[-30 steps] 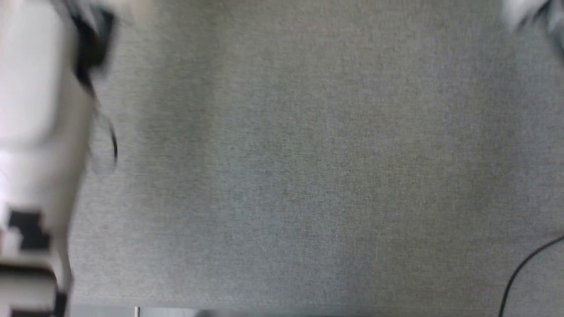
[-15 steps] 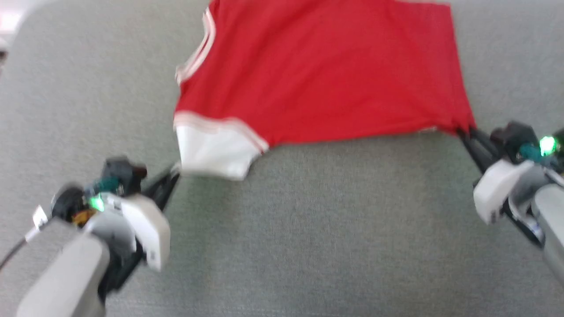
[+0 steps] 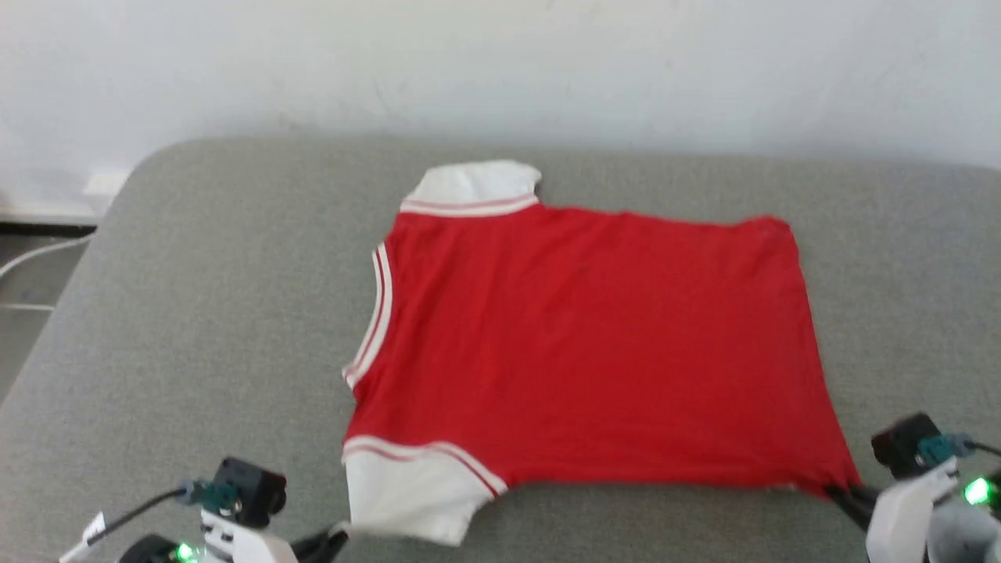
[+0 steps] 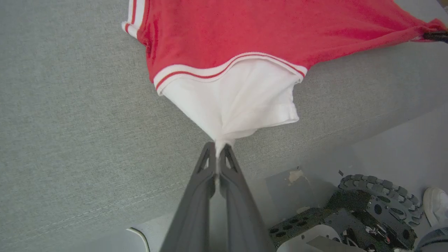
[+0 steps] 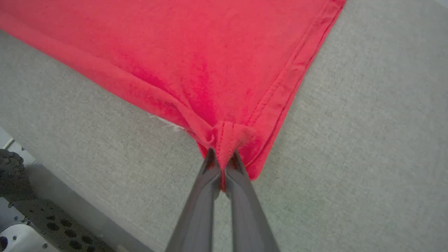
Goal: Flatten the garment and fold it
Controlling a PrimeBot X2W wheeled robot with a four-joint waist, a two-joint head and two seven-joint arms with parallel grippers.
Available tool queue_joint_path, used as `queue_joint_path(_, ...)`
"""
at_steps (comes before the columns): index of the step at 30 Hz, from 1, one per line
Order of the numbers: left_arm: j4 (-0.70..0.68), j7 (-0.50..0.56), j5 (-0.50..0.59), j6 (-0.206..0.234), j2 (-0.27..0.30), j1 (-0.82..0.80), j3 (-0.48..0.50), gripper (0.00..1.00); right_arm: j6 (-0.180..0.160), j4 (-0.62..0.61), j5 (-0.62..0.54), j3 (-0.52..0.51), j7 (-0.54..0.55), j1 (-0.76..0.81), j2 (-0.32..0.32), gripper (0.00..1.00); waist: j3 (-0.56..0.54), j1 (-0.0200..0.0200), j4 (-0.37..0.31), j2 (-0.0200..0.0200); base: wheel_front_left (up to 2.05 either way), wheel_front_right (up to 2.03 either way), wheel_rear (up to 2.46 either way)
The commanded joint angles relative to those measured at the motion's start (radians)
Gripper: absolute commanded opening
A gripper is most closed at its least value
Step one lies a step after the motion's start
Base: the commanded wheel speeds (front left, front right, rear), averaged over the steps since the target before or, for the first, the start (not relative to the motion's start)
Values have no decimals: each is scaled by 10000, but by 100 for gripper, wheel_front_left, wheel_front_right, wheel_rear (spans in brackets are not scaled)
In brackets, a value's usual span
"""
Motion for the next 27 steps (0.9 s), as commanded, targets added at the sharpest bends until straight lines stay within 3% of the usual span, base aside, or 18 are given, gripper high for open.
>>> queue_joint_path(1,-253,236,-198,158,137,360,-34,0,-21,-262,271,-173,387,538,-194,0,-675,3,49,-1,0,0,0)
queue_joint_path(5,-788,813,-616,430,354,1017,-143,0,-21,-1037,603,-558,1097,1556,-428,0,-781,3,-12,-1,0,0,0)
queue_joint_path(10,-1149,780,-772,621,317,1288,-93,0,-21,-1722,528,-1447,966,2141,-273,0,-569,3,-196,-1,0,0,0)
queue_joint_path(17,-1181,-338,-505,590,-367,187,440,0,-21,-2345,210,-2599,667,1928,215,0,58,3,-355,-1,0,0,0)
queue_joint_path(27,58,-1808,-43,412,-1426,-2018,993,0,-21,-2649,-462,-3035,736,777,538,0,1309,3,-505,-1,0,0,0)
